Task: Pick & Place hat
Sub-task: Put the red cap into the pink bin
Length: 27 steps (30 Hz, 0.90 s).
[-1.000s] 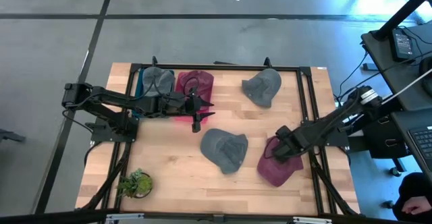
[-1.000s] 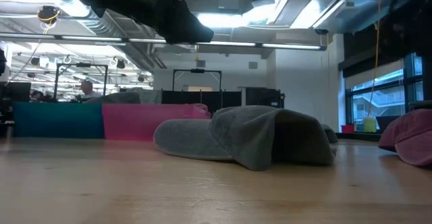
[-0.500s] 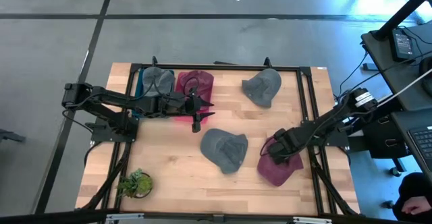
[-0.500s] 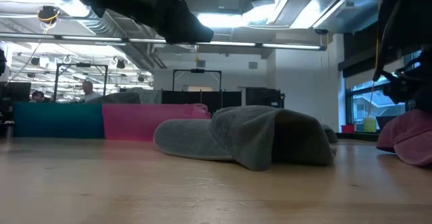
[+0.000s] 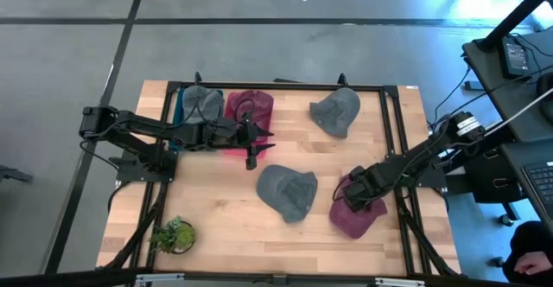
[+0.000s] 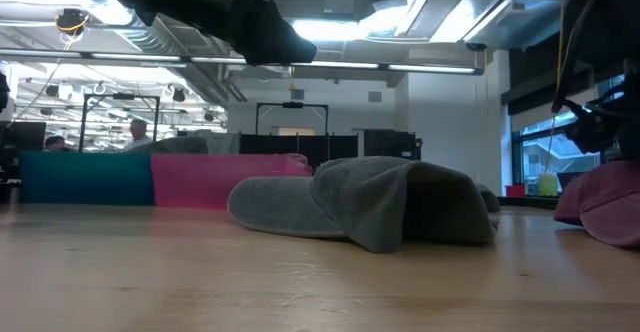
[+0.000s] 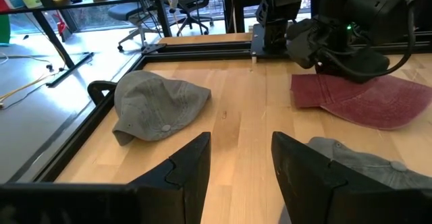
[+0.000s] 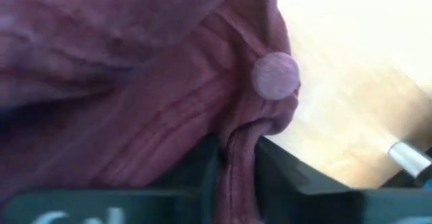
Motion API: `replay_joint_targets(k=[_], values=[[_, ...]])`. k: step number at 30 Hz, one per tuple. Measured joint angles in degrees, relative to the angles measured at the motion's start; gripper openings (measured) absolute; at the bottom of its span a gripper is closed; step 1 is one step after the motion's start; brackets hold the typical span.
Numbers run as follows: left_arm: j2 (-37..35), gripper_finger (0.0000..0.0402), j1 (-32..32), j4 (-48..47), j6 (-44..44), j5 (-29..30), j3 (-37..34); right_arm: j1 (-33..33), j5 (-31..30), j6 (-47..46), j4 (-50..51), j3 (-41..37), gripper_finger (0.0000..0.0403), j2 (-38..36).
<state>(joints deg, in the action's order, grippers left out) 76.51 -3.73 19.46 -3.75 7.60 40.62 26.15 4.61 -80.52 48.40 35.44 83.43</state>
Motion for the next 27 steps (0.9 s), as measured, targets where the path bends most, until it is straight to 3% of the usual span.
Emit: replay_joint_targets(k=[6,14,21,27], values=[[0.0,0.0153,-0.02,0.0,0.0,0.0,0.0,0.0,-4.87,3.06,0.96,0.45,0.0013,0.05],[0.0,0.0153,-0.02,0.02,0.0,-0.01,0.0,-0.09,-21.88,8.52,1.36,7.11,0.0015,0.25],[0.0,0.0153,-0.02,0.73,5.65,-0.27,0.01,-0.07,-30.38,16.46,7.05,14.8,0.0014,0.25],[0.02,0.0153,-0.01,2.64,8.04,-4.68,2.25,-0.07,-40.14,23.64,12.59,21.74,0.0013,0.18]])
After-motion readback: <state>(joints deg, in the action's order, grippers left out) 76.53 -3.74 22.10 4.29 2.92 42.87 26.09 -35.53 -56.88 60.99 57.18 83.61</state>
